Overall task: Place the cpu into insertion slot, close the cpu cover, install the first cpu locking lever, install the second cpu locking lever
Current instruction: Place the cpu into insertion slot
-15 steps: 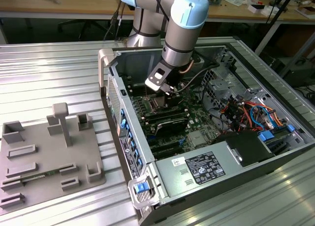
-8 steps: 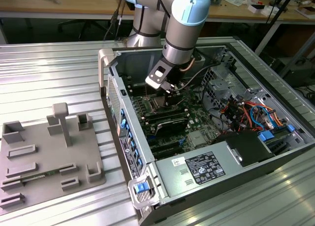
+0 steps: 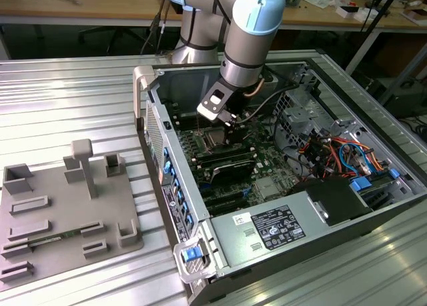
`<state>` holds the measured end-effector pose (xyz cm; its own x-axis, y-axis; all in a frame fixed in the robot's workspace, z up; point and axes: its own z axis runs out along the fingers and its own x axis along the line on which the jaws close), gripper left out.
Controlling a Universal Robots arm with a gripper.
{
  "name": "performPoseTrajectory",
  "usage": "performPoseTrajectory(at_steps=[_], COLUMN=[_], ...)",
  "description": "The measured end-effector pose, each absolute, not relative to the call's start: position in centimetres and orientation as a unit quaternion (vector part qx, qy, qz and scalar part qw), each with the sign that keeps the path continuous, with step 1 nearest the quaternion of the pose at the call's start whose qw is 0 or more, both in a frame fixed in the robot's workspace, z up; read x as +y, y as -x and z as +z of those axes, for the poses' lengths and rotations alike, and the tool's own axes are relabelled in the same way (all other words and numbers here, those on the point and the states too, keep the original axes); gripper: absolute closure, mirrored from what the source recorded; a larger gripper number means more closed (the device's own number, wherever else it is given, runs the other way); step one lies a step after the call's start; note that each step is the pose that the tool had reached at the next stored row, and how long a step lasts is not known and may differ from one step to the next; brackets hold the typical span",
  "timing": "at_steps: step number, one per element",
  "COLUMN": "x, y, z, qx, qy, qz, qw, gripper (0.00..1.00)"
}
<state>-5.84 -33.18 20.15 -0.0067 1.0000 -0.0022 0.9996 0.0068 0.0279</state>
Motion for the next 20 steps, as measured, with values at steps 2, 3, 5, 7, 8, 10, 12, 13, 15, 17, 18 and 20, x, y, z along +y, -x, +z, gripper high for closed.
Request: performPoseTrajectory(at_steps=[2,3,5,7,8,10,12,13,15,17,18,20], x=[-33.2,-33.2,-33.2,-33.2,-33.2,-33.2,-33.2,-33.2,-33.2,-33.2,-33.2,-33.2], y=[5.8,5.8,5.8,5.9,5.9,6.0,6.0,6.0,6.0,6.0,6.0,6.0], z=[20.1,20.1,20.1,20.1,20.1,20.1,20.1,20.2,20.5,20.8,20.9,21.2], qx=[0.709,0.709,0.709,0.709,0.709,0.709,0.709,0.709,0.709,0.709,0.709,0.709], qy=[-0.705,-0.705,-0.705,-0.705,-0.705,-0.705,-0.705,-0.705,-0.705,-0.705,-0.705,-0.705], qz=[0.009,0.009,0.009,0.009,0.009,0.009,0.009,0.009,0.009,0.009,0.009,0.009], qw=[0.011,0.011,0.011,0.011,0.011,0.011,0.011,0.011,0.011,0.011,0.011,0.011], gripper=[0.25,0.25,0.25,0.25,0.25,0.25,0.25,0.25,0.25,0.25,0.27,0.34])
